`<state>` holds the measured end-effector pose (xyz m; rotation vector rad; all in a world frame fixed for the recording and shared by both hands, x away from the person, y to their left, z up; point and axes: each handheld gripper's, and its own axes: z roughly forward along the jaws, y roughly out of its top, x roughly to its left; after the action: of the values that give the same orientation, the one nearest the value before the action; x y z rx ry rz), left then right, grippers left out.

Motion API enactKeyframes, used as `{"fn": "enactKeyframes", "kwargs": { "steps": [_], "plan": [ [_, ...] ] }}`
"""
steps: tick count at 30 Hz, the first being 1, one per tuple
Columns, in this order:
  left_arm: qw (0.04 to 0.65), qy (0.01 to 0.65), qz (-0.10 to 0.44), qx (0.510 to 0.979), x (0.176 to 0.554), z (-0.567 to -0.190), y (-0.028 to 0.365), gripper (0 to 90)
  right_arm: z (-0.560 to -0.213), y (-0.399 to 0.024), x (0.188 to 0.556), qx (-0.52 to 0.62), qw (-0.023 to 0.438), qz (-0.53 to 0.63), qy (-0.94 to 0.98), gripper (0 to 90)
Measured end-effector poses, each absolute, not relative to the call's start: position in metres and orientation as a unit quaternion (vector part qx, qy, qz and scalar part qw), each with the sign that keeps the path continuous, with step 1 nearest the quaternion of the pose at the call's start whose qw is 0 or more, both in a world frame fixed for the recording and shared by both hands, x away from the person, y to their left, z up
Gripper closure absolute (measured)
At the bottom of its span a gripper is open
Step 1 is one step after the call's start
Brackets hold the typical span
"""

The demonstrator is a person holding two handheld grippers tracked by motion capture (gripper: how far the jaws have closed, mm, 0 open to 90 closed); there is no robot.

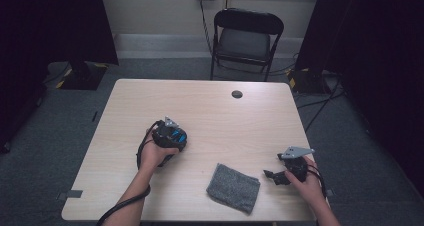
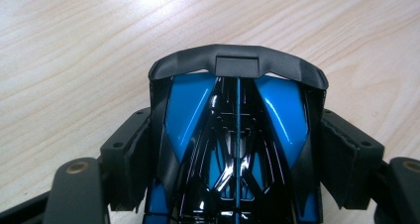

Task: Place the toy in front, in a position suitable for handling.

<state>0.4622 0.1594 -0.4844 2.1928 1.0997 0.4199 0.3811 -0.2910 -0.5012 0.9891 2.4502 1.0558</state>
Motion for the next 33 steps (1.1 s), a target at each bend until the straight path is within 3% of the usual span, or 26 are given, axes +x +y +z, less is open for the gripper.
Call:
{"fn": "enactKeyframes", "kwargs": {
  "steps": [22,33],
  "plan": [
    [0.359,0.413,0.161,0.822,0.453,-0.450,0.166,25.5,-0.501,-0.291,0.382,0.341,0.147,0.367,0.853,9.2],
    [0.375,0.398,0.164,0.821,0.463,-0.428,0.141,25.5,-0.501,-0.291,0.382,0.341,0.146,0.367,0.853,9.2]
  ]
}}
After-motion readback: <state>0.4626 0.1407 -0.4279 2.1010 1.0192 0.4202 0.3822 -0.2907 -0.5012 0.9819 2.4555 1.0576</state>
